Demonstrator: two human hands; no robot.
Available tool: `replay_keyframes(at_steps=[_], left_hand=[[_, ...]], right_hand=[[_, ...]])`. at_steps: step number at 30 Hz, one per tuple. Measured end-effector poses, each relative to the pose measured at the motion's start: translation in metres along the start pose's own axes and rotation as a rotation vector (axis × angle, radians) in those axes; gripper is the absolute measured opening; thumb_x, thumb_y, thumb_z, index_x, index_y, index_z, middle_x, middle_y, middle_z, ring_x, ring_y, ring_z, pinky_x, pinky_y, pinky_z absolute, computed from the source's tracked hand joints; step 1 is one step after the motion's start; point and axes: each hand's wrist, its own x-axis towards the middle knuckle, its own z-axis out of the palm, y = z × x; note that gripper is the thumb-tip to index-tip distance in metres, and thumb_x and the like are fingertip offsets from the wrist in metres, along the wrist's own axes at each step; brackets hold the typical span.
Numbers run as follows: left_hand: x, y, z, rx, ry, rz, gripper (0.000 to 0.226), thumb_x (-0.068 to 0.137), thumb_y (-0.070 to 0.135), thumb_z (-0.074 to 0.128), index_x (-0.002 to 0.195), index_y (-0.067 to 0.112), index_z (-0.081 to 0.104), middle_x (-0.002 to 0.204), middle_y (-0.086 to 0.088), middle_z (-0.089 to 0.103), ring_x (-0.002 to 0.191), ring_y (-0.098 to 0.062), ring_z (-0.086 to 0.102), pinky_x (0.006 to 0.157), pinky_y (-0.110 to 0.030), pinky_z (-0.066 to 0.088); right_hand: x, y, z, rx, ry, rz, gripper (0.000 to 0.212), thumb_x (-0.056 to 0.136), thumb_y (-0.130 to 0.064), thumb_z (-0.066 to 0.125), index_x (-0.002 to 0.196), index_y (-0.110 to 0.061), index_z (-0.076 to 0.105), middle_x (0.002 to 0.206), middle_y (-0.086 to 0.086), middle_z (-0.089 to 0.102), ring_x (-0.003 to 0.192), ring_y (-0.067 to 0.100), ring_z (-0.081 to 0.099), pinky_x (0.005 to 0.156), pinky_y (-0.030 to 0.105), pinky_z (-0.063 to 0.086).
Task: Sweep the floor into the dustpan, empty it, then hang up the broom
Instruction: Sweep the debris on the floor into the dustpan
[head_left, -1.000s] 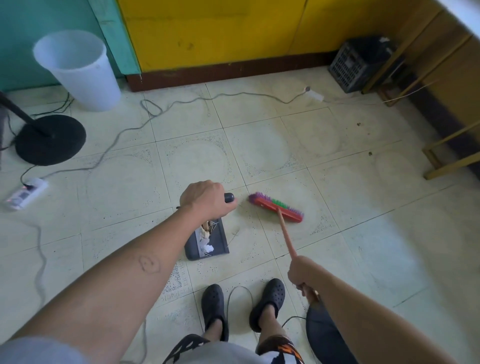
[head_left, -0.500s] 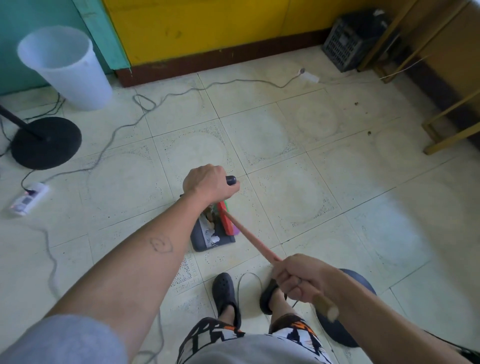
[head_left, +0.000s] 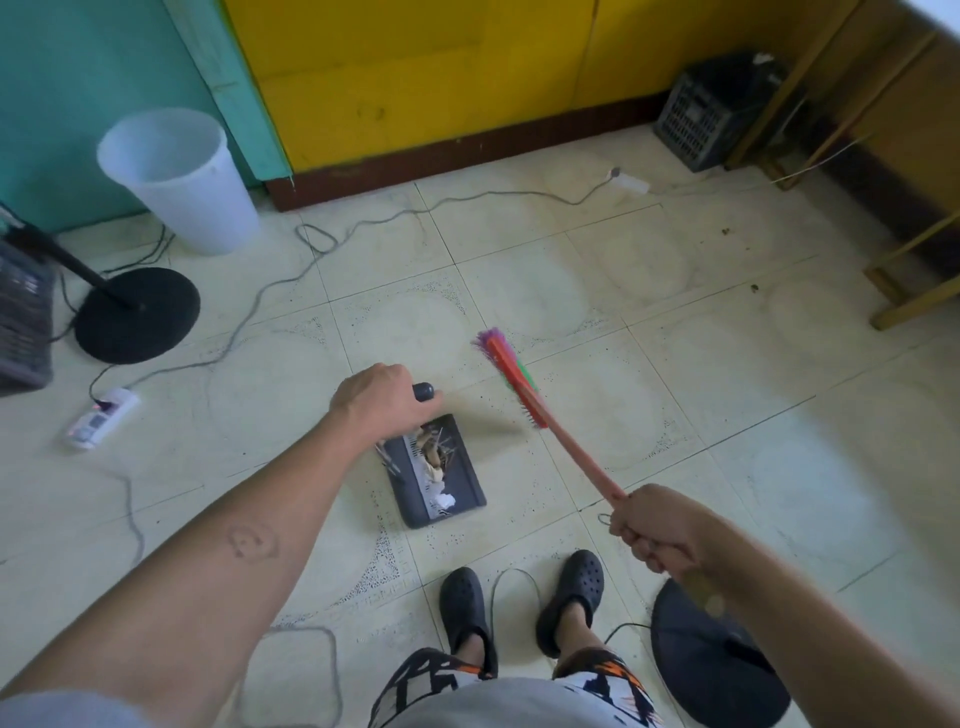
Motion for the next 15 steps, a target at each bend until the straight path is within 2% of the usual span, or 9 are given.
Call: replay_keyframes(at_steps=[3, 6, 10, 12, 15], left_hand=[[-0.011, -0.008, -0.002, -0.045, 0.047, -0.073, 0.053, 0.081, 0.058, 0.051, 0.057, 0.011, 0.050, 0.063, -0.007, 0.060, 0.058, -0.025, 0.058, 0.051, -0.025, 0.040], [-0.019, -0.015, 0.002, -0.094, 0.083, -0.160, 0.052, 0.084, 0.057, 0.051, 0.057, 0.012, 0.051, 0.061, -0.004, 0.059, 0.057, -0.023, 0.057, 0.051, -0.025, 0.040], [-0.026, -0.023, 0.013, -0.131, 0.092, -0.219, 0.053, 0.085, 0.056, 0.050, 0.055, 0.013, 0.050, 0.059, -0.004, 0.059, 0.058, -0.024, 0.059, 0.053, -0.026, 0.043], [-0.030, -0.021, 0.019, -0.126, 0.092, -0.209, 0.054, 0.085, 0.056, 0.050, 0.054, 0.012, 0.050, 0.058, -0.004, 0.059, 0.055, -0.023, 0.057, 0.051, -0.025, 0.042], [-0.032, -0.018, 0.023, -0.134, 0.085, -0.208, 0.053, 0.084, 0.059, 0.050, 0.057, 0.013, 0.053, 0.062, -0.003, 0.060, 0.056, -0.023, 0.057, 0.052, -0.026, 0.041]], right_hand=[[0.019, -0.003, 0.013, -0.291, 0.108, -0.040, 0.008, 0.091, -0.004, 0.043, 0.086, -0.002, 0.049, 0.060, 0.004, 0.051, 0.040, 0.011, 0.043, 0.035, 0.019, 0.036], [0.035, 0.001, 0.027, -0.411, 0.120, -0.067, 0.004, 0.090, -0.003, 0.041, 0.092, -0.002, 0.045, 0.063, 0.005, 0.053, 0.043, 0.013, 0.050, 0.030, 0.016, 0.037], [0.046, 0.004, 0.044, -0.553, 0.055, -0.048, 0.022, 0.091, -0.005, 0.040, 0.110, 0.001, 0.049, 0.065, 0.004, 0.056, 0.036, 0.010, 0.051, 0.035, 0.020, 0.040], [0.044, 0.006, 0.054, -0.468, -0.033, 0.008, 0.027, 0.089, -0.007, 0.042, 0.115, 0.000, 0.047, 0.067, 0.003, 0.056, 0.041, 0.011, 0.049, 0.040, 0.021, 0.041], [0.028, 0.002, 0.069, -0.141, -0.222, 0.148, 0.011, 0.089, -0.007, 0.044, 0.096, -0.002, 0.052, 0.059, 0.001, 0.051, 0.040, 0.008, 0.042, 0.041, 0.019, 0.038]])
